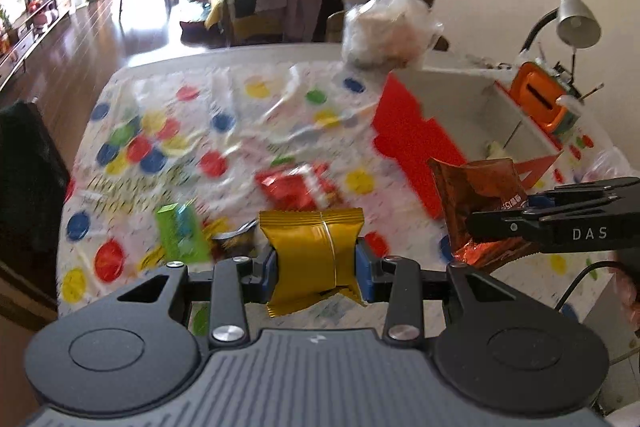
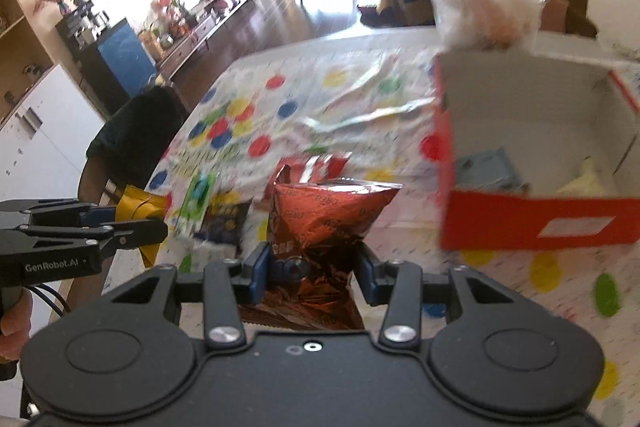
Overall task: Organize snacks
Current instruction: 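Carry the gold bun with the left gripper while the right gripper carries the chip bag over the box, then open both grippers to drop the bun and chip bag into the box, then withdraw both tools from the box toward the remaining snacks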
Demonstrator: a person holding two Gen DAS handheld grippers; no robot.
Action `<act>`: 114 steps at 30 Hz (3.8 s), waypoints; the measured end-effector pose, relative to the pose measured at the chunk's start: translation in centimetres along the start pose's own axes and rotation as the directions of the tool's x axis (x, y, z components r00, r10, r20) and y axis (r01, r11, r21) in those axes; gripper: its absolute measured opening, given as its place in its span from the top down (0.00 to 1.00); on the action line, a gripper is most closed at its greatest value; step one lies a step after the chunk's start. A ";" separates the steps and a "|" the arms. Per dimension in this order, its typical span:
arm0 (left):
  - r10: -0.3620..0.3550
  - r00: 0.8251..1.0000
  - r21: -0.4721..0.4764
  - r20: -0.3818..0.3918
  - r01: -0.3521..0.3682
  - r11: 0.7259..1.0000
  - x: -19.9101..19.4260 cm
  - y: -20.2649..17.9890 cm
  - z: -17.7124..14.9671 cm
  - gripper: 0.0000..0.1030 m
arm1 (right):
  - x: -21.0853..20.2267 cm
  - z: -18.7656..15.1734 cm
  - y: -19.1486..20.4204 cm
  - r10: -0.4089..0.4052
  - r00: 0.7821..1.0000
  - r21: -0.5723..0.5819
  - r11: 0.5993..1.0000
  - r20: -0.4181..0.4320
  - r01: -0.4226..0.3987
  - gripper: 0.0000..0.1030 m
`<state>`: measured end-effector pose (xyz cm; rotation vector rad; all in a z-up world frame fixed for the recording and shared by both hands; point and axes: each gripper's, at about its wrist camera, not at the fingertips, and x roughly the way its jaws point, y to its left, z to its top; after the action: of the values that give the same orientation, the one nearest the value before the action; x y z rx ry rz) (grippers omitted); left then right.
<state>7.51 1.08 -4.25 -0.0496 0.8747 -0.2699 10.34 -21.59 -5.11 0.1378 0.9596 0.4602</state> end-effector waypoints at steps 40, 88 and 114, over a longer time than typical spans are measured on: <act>0.023 0.985 0.071 -0.174 -0.011 0.997 20.8 -21.9 15.2 0.64 | 1.6 9.4 -25.5 -0.137 0.988 -0.044 0.990 -0.071 0.134 0.59; 0.037 0.972 0.116 -0.234 -0.010 0.993 22.2 -22.6 15.5 0.55 | 2.7 10.3 -25.5 -0.084 0.990 -0.054 0.995 -0.113 0.078 0.44; 0.006 0.998 0.107 0.064 -0.012 0.994 8.0 -13.8 10.3 0.24 | -3.9 6.8 -11.9 -0.059 0.987 -0.024 0.998 0.151 0.064 0.12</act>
<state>17.30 -14.92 -1.58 0.0457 0.7959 -0.3051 17.73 -33.32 -2.00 0.1145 0.8069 0.4010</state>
